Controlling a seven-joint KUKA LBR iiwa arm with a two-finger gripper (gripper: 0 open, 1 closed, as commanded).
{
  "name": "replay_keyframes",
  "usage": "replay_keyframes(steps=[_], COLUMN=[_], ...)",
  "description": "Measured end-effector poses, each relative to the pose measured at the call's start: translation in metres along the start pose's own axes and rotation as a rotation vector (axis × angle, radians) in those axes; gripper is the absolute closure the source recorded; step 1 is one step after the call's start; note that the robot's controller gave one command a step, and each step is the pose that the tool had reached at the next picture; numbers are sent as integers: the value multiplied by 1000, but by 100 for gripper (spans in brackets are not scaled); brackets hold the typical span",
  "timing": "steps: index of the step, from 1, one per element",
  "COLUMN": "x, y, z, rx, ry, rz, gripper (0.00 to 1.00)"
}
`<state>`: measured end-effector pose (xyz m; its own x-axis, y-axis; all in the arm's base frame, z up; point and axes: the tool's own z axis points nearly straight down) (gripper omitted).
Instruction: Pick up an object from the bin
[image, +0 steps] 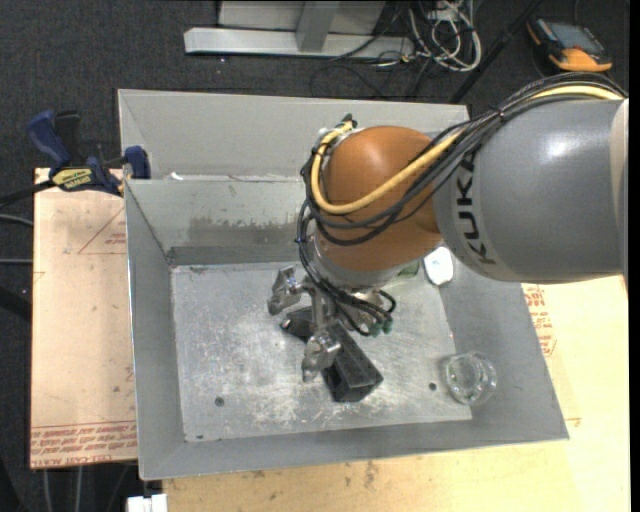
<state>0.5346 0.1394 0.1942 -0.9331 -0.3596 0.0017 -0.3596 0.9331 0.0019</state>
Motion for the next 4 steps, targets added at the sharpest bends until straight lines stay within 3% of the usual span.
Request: replay_keyframes(steps=[1, 2, 3, 4], x=[-7, -6, -39, -16], y=[-18, -35, -57, -94], z=[23, 53, 49, 114], rx=[3, -1, 2, 1], ry=[-16, 7, -9, -4], rz=[107, 187, 118, -193], gripper=[0, 0, 0, 100])
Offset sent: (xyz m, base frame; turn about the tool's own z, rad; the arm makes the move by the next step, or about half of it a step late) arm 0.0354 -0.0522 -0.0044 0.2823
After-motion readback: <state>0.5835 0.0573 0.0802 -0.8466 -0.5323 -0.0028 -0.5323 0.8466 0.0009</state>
